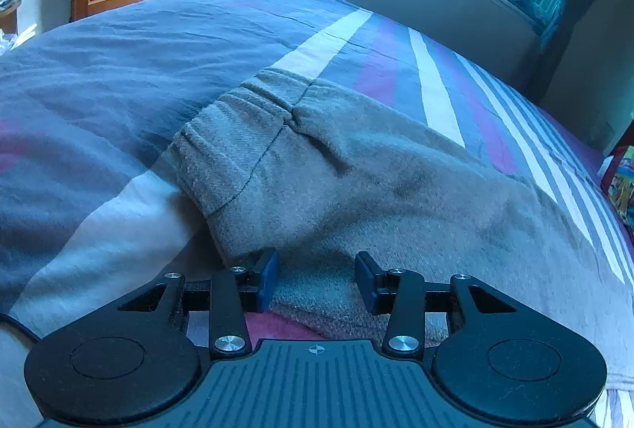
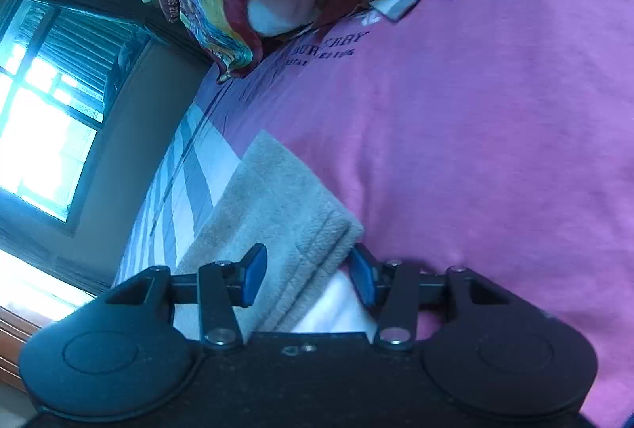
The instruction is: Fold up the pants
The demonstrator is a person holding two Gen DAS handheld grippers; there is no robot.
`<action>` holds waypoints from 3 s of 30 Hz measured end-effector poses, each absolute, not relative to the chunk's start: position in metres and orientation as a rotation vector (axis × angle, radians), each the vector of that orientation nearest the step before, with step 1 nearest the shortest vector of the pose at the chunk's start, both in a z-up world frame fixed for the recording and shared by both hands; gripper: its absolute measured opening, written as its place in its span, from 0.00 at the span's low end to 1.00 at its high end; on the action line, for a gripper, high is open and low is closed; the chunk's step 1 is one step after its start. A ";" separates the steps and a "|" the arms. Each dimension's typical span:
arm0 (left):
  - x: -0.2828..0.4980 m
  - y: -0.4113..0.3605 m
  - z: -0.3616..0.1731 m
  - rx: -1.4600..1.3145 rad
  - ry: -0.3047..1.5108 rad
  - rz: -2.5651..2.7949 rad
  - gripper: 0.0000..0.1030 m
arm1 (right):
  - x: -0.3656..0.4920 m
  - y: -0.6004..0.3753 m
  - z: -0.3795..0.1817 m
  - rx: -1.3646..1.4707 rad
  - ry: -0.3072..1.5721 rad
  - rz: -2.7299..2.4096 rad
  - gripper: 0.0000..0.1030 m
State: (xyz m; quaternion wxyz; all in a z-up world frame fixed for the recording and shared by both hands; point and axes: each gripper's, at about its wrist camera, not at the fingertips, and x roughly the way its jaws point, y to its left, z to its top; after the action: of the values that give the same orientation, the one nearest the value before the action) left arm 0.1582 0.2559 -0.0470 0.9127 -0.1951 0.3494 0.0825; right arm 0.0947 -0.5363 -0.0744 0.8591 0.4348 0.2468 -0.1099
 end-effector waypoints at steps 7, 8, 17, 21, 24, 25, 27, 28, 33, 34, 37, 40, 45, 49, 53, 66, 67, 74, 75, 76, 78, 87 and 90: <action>0.160 0.251 -0.047 -0.365 0.727 0.184 0.42 | 0.077 -0.504 -0.019 0.644 0.341 -0.123 0.13; 0.160 0.251 -0.047 -0.365 0.727 0.186 0.42 | 0.074 -0.501 -0.016 0.612 0.329 -0.125 0.13; 0.159 0.248 -0.027 -0.290 0.697 0.210 0.42 | 0.099 -0.528 -0.079 0.744 0.541 -0.267 0.16; 0.142 0.260 -0.010 -0.290 0.581 0.296 0.42 | 0.090 -0.537 -0.083 0.817 0.539 -0.238 0.14; 0.149 0.277 -0.013 -0.295 0.593 0.336 0.42 | 0.089 -0.534 -0.082 0.802 0.544 -0.247 0.15; 0.160 0.283 -0.020 -0.279 0.648 0.349 0.42 | 0.096 -0.535 -0.079 0.799 0.544 -0.254 0.15; 0.180 0.297 -0.037 -0.304 0.767 0.343 0.49 | 0.096 -0.533 -0.077 0.797 0.542 -0.266 0.15; 0.181 0.304 -0.035 -0.364 0.760 0.362 0.52 | 0.096 -0.532 -0.077 0.799 0.541 -0.268 0.15; 0.170 0.294 -0.023 -0.373 0.706 0.334 0.52 | 0.095 -0.534 -0.076 0.835 0.542 -0.269 0.18; 0.171 0.292 -0.031 -0.359 0.745 0.335 0.52 | 0.095 -0.535 -0.076 0.848 0.541 -0.272 0.18; 0.169 0.292 -0.047 -0.347 0.773 0.321 0.57 | 0.096 -0.536 -0.075 0.881 0.539 -0.297 0.17; 0.168 0.296 -0.044 -0.372 0.755 0.320 0.57 | 0.101 -0.522 -0.061 0.800 0.553 -0.347 0.17; 0.157 0.296 -0.038 -0.362 0.732 0.290 0.57 | 0.111 -0.474 -0.014 0.588 0.502 -0.338 0.16; 0.142 0.301 -0.036 -0.381 0.723 0.256 0.57 | 0.132 -0.411 0.024 0.424 0.453 -0.235 0.16; 0.124 0.301 -0.035 -0.382 0.737 0.223 0.57 | 0.163 -0.329 0.044 0.304 0.440 -0.077 0.16; 0.067 0.288 -0.040 -0.359 0.741 0.179 0.57 | 0.183 -0.073 -0.070 -0.070 0.745 0.402 0.17; 0.064 0.286 -0.040 -0.353 0.738 0.180 0.57 | 0.178 -0.069 -0.074 -0.097 0.737 0.391 0.18; 0.054 0.279 -0.047 -0.349 0.721 0.192 0.57 | 0.174 -0.066 -0.066 -0.134 0.701 0.389 0.18; 0.054 0.279 -0.048 -0.348 0.719 0.193 0.57 | 0.172 -0.063 -0.064 -0.161 0.685 0.392 0.18; 0.054 0.279 -0.048 -0.350 0.719 0.194 0.57 | 0.169 -0.060 -0.064 -0.191 0.671 0.400 0.18; 0.053 0.279 -0.048 -0.351 0.720 0.194 0.57 | 0.165 -0.052 -0.067 -0.247 0.663 0.409 0.18; 0.048 0.262 -0.037 -0.330 0.724 0.206 0.66 | 0.149 -0.020 -0.079 -0.180 0.670 0.512 0.43; 0.047 0.249 -0.022 -0.350 0.675 0.186 0.66 | 0.140 -0.037 -0.058 -0.086 0.601 0.576 0.34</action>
State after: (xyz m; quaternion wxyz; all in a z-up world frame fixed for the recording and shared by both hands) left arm 0.0468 0.2491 -0.0221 0.9244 -0.1705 0.3289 0.0905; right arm 0.1395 -0.0368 -0.0577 0.9139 -0.0417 0.2916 0.2794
